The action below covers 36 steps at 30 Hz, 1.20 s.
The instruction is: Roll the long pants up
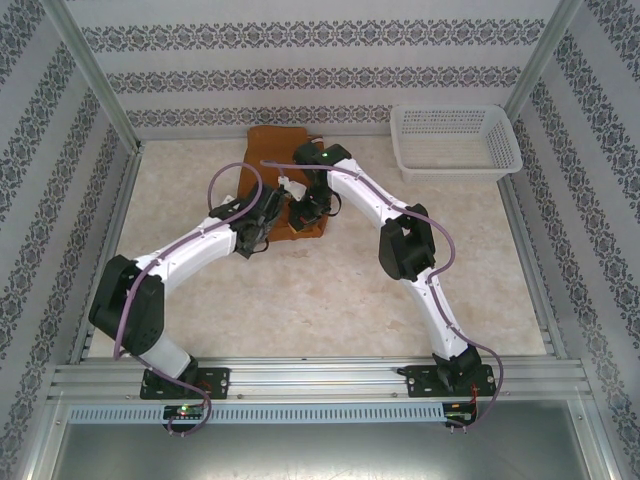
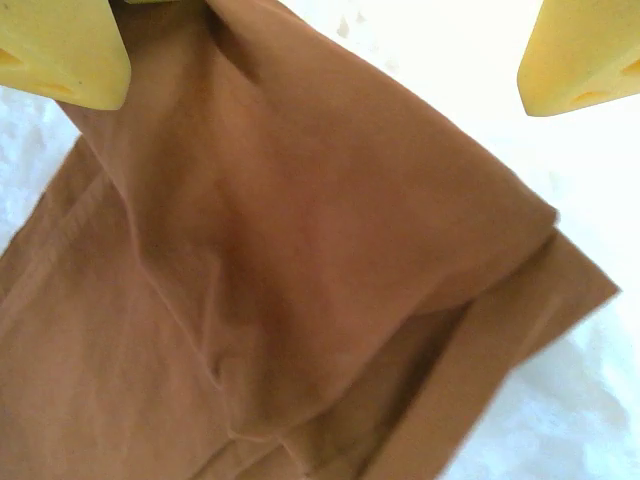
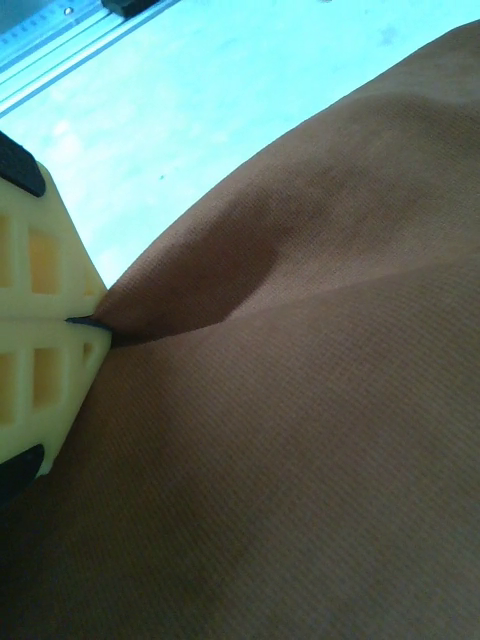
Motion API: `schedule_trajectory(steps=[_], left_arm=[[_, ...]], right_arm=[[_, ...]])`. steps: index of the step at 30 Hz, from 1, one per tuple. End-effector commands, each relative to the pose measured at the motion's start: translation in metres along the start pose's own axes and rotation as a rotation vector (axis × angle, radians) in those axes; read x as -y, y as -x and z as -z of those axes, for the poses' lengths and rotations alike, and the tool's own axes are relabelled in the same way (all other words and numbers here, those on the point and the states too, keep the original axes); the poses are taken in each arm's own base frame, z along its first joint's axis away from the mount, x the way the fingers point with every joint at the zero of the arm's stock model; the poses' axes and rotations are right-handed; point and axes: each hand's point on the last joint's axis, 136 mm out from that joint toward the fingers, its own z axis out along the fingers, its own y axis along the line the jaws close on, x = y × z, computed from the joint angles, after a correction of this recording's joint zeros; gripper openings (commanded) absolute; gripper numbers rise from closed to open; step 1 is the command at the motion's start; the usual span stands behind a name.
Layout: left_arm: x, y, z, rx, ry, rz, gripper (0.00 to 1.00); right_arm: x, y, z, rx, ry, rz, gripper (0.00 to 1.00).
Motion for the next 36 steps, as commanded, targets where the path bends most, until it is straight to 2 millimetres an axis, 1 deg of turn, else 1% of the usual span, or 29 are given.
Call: schedule_trajectory(steps=[1, 2, 6, 10, 13, 17, 23, 26, 29, 30, 32, 33, 34, 36], left_arm=[[0.003, -0.005, -0.004, 0.021, 0.004, 0.034, 1.00], [0.000, -0.005, -0.006, 0.023, 0.012, 0.043, 1.00], [-0.023, -0.008, -0.012, 0.063, 0.032, 0.121, 1.00], [-0.042, 0.000, -0.019, 0.139, 0.029, 0.188, 1.00], [-0.046, 0.008, -0.021, 0.194, 0.018, 0.205, 1.00], [-0.041, 0.019, -0.025, 0.253, 0.017, 0.199, 1.00], [-0.023, 0.037, -0.034, 0.310, 0.013, 0.222, 1.00], [-0.013, 0.035, -0.047, 0.309, -0.010, 0.249, 1.00], [-0.005, 0.026, -0.065, 0.276, -0.024, 0.279, 1.00], [-0.003, 0.024, -0.070, 0.266, -0.029, 0.288, 0.96], [0.004, 0.022, -0.077, 0.249, -0.057, 0.291, 0.53], [0.005, 0.023, -0.080, 0.239, -0.062, 0.296, 0.21], [0.006, 0.024, -0.082, 0.226, -0.060, 0.296, 0.00], [0.003, 0.030, -0.084, 0.206, -0.033, 0.289, 0.00]], right_arm=[[-0.023, 0.011, 0.033, 0.076, 0.066, -0.009, 0.00], [-0.024, 0.012, 0.035, 0.079, 0.069, -0.013, 0.00], [-0.020, 0.016, 0.044, 0.101, 0.080, -0.035, 0.00], [-0.020, 0.020, 0.053, 0.125, 0.107, -0.050, 0.00], [-0.021, 0.021, 0.058, 0.135, 0.115, -0.055, 0.00], [-0.024, 0.018, 0.058, 0.125, 0.126, -0.056, 0.00], [-0.028, 0.012, 0.054, 0.117, 0.134, -0.060, 0.00], [-0.032, 0.011, 0.052, 0.113, 0.143, -0.059, 0.00], [-0.035, 0.008, 0.051, 0.103, 0.136, -0.055, 0.00], [-0.036, 0.007, 0.051, 0.100, 0.134, -0.055, 0.00], [-0.037, 0.004, 0.050, 0.093, 0.131, -0.054, 0.00], [-0.037, 0.003, 0.050, 0.091, 0.128, -0.054, 0.00], [-0.037, 0.002, 0.050, 0.087, 0.123, -0.054, 0.00], [-0.036, -0.001, 0.050, 0.083, 0.116, -0.055, 0.00]])
